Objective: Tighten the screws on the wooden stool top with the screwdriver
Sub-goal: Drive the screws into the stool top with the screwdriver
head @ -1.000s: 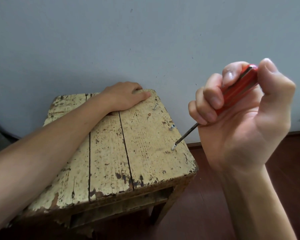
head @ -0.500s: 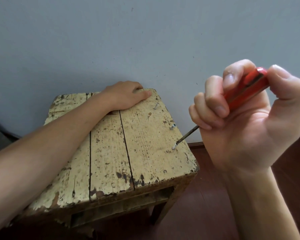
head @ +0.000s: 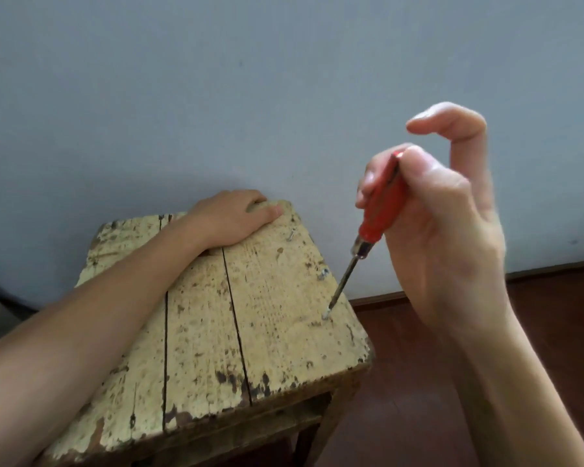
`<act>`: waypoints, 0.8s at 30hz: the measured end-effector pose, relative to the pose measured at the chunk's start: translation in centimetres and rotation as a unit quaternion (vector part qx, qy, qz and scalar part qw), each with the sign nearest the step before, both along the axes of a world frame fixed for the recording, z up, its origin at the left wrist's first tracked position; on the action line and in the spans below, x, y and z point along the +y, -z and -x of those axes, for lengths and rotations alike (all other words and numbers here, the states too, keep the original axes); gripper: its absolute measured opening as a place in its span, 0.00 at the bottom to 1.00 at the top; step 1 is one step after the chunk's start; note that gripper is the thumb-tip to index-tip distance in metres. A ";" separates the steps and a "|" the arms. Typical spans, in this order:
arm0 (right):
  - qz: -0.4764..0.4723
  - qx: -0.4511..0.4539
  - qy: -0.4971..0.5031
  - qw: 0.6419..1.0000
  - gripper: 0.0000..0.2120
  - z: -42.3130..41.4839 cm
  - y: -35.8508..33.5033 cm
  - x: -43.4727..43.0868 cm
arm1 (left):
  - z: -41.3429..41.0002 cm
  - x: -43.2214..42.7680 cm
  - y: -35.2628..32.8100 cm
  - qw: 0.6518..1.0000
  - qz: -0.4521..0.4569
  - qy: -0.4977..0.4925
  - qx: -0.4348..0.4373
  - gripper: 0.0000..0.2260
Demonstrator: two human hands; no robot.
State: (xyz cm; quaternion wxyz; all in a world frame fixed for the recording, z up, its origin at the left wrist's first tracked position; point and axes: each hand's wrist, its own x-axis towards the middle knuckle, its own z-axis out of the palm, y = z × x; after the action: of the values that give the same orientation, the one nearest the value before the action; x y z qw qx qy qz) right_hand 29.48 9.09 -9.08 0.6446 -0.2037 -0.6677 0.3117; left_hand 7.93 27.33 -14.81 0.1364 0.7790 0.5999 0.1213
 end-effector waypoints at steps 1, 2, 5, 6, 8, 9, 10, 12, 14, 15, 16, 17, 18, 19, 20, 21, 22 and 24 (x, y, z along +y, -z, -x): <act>0.013 -0.003 0.015 1.000 0.08 -0.8 -0.6 1.5 | -0.1 -0.1 0.0 1.000 -0.003 -0.001 0.001 0.28; -0.013 -0.020 0.052 0.998 0.07 -1.5 -0.3 1.8 | -0.1 -0.1 -0.1 1.000 -0.005 -0.001 0.001 0.27; -0.059 -0.061 0.134 0.987 0.05 -2.6 -0.2 2.6 | -0.3 -0.1 -0.2 1.000 -0.011 -0.001 0.002 0.26; -0.061 -0.063 0.152 0.984 0.07 -2.7 -0.2 2.4 | -0.2 -0.1 -0.3 1.000 -0.010 -0.003 0.001 0.26; -0.055 -0.071 0.179 0.980 0.12 -2.6 0.5 1.5 | -0.3 -0.2 -0.4 1.000 -0.008 -0.005 0.003 0.26; -0.056 -0.076 0.188 0.978 0.14 -2.7 0.7 1.1 | -0.3 -0.2 -0.3 1.000 -0.008 -0.006 0.004 0.26; -0.057 -0.075 0.198 0.976 0.16 -2.6 0.7 0.8 | -0.2 -0.2 -0.3 1.000 -0.008 -0.006 0.005 0.26; -0.047 -0.064 0.220 0.972 0.17 -2.4 0.8 0.5 | -0.2 -0.2 -0.3 1.000 -0.005 -0.008 0.004 0.26; -0.042 -0.061 0.228 0.971 0.18 -2.3 0.9 0.2 | -0.2 -0.2 -0.3 1.000 -0.004 -0.009 0.001 0.27; -0.043 -0.061 0.227 0.971 0.18 -2.4 0.9 0.1 | -0.3 -0.2 -0.3 1.000 -0.005 -0.009 0.000 0.27; -0.043 -0.064 0.227 0.971 0.18 -2.3 0.8 0.0 | -0.3 -0.2 -0.3 1.000 -0.006 -0.011 0.000 0.27; -0.042 -0.065 0.226 0.971 0.18 -2.4 0.7 0.0 | -0.3 -0.2 -0.3 1.000 -0.008 -0.012 0.001 0.27; -0.038 -0.061 0.222 0.972 0.19 -2.3 0.7 -0.1 | -0.3 -0.2 -0.4 1.000 -0.009 -0.014 0.003 0.27; -0.035 -0.057 0.218 0.974 0.19 -2.4 0.7 0.0 | -0.3 -0.2 -0.4 1.000 -0.008 -0.015 0.004 0.27; -0.035 -0.054 0.215 0.974 0.19 -2.3 0.8 -0.1 | -0.3 -0.2 -0.4 1.000 -0.006 -0.015 0.003 0.27; -0.034 -0.053 0.212 0.975 0.18 -2.3 0.8 -0.1 | -0.3 -0.2 -0.4 1.000 -0.003 -0.014 0.001 0.27; -0.033 -0.052 0.209 0.976 0.18 -2.3 0.7 -0.2 | -0.3 -0.2 -0.4 1.000 -0.001 -0.013 -0.001 0.28; -0.034 -0.052 0.202 0.977 0.18 -2.4 0.8 -0.4 | -0.2 -0.2 -0.4 1.000 -0.002 -0.014 -0.002 0.28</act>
State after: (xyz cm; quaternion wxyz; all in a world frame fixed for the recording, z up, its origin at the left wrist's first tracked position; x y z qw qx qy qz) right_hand 31.90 8.73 -9.84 0.6649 -0.3283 -0.6558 0.1414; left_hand 8.16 27.16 -14.42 0.1346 0.7707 0.6100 0.1259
